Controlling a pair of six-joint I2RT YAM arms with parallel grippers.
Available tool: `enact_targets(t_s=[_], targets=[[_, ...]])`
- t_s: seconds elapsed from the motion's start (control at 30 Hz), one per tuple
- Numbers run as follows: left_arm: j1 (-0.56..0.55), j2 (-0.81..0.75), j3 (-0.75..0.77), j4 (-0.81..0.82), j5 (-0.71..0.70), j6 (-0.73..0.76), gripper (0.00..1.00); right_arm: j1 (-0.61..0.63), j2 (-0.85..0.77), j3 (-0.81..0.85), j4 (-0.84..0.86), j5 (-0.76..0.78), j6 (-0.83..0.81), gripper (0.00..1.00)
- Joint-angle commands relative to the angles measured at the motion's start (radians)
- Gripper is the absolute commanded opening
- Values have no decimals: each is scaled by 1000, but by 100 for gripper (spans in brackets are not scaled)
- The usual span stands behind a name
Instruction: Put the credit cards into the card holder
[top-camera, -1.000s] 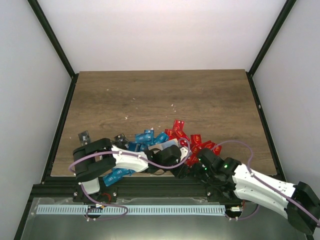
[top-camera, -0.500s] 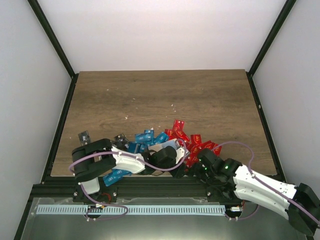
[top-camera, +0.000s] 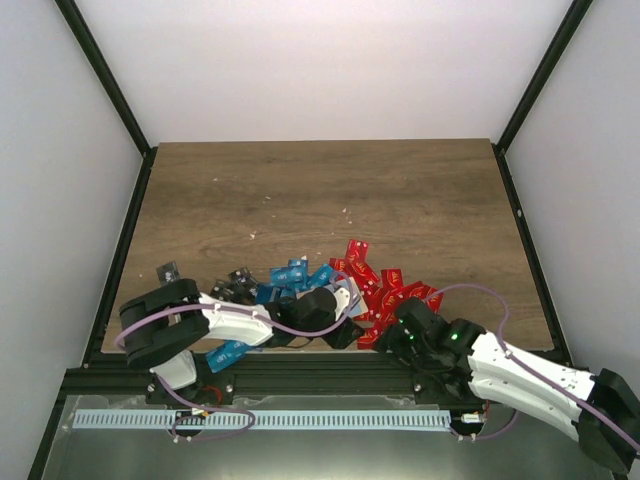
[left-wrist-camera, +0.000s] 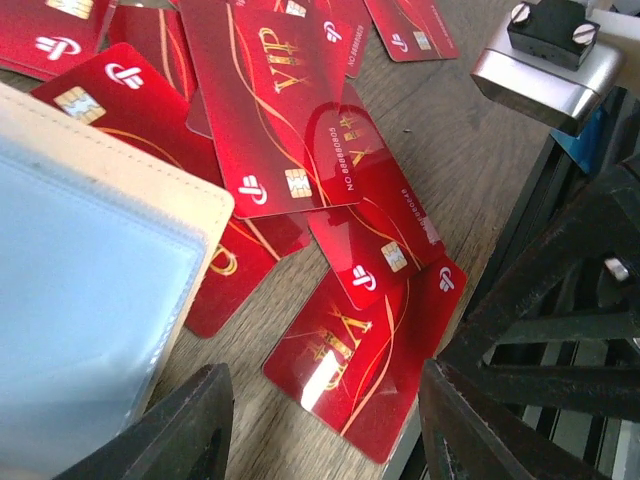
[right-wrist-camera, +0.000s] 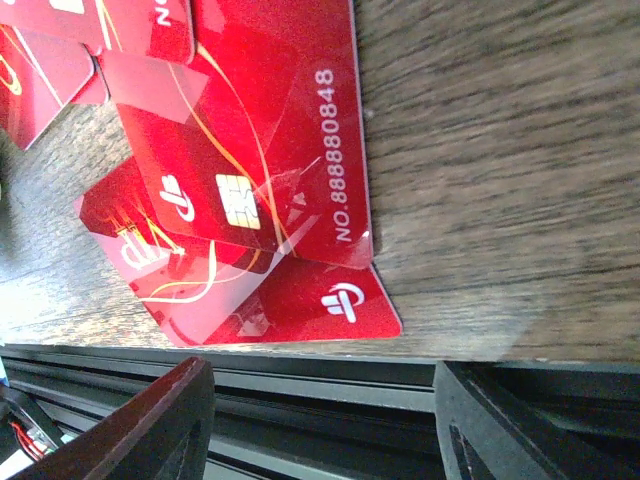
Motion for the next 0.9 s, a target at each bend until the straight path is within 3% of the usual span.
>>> enact_targets(t_s=[0.0,0.3,0.87], targets=[[-3,62,54,20,28,40,53,3,-5,-8,0,-3,11,62],[-3,179,136,-14,22,51,53,3,-48,-28,-12,-19,23,63],[-16,217,38,115,191,-42,47,3,-78,-76,137,29,102,60]])
